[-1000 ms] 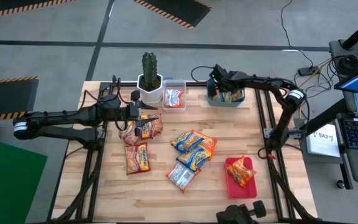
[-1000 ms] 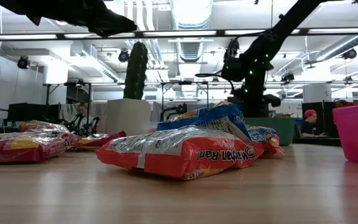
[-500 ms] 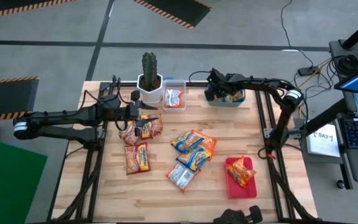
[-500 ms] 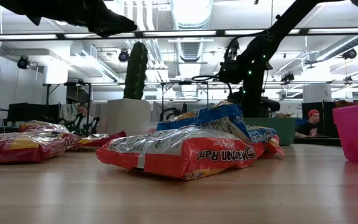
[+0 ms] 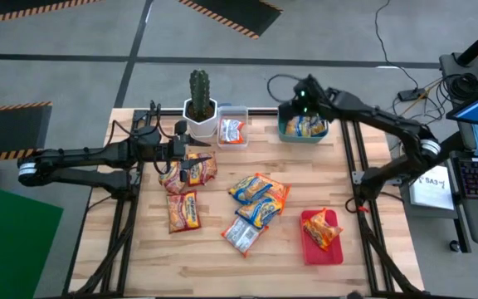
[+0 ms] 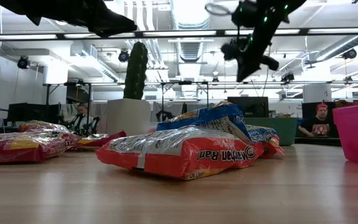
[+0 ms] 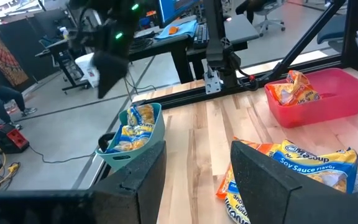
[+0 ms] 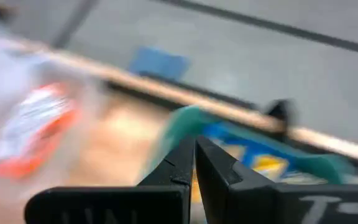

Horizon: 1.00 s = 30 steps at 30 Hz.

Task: Sort Maruchan noodles
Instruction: Put the orange noodle pack into the transparent bin

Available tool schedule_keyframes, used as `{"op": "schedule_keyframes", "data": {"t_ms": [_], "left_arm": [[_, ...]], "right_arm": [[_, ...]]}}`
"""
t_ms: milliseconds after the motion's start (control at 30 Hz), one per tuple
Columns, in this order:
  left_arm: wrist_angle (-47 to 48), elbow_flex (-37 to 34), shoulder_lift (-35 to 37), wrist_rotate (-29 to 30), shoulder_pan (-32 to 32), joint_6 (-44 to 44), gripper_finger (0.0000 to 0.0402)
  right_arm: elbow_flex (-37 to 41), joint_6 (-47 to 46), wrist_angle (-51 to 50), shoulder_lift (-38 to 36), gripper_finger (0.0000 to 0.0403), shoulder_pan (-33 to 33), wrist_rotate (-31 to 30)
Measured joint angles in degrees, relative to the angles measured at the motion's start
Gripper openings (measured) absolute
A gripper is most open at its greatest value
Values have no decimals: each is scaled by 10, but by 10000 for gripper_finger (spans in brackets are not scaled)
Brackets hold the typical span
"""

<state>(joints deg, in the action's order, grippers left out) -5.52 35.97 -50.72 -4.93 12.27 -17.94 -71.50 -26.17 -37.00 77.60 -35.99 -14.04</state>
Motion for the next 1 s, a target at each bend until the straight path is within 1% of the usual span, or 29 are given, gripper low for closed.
{"op": "schedule_keyframes", "data": {"t_ms": [67, 233, 300, 400, 467, 500, 567, 600, 800, 900, 1000], "left_arm": [[0, 0, 0, 0, 0, 0, 164], [0, 0, 0, 0, 0, 4, 164], [0, 0, 0, 0, 0, 5, 164], [0, 0, 0, 0, 0, 10, 164], [0, 0, 0, 0, 0, 15, 164], [0, 0, 0, 0, 0, 19, 164], [0, 0, 0, 0, 0, 26, 164], [0, 0, 0, 0, 0, 30, 164], [14, 20, 0, -1, -1, 90, 164], [55, 30, 0, -2, -3, 97, 164], [96, 34, 0, -3, -3, 97, 164]], "right_arm": [[15, -4, 6, -15, 9, 36, 21], [43, -32, 18, -30, 9, 153, 26], [51, -46, 17, -24, 9, 196, 30], [56, -77, 15, -6, 9, 250, 60], [56, -116, 15, 7, 9, 274, 84], [56, -151, 15, 14, 9, 287, 87], [55, -228, 11, 27, 9, 302, 86], [55, -251, 11, 32, 9, 305, 91], [52, -298, 3, 40, 14, 309, 130], [52, -320, -6, 39, 33, 315, 140], [52, -346, -12, 39, 64, 332, 147]]}}
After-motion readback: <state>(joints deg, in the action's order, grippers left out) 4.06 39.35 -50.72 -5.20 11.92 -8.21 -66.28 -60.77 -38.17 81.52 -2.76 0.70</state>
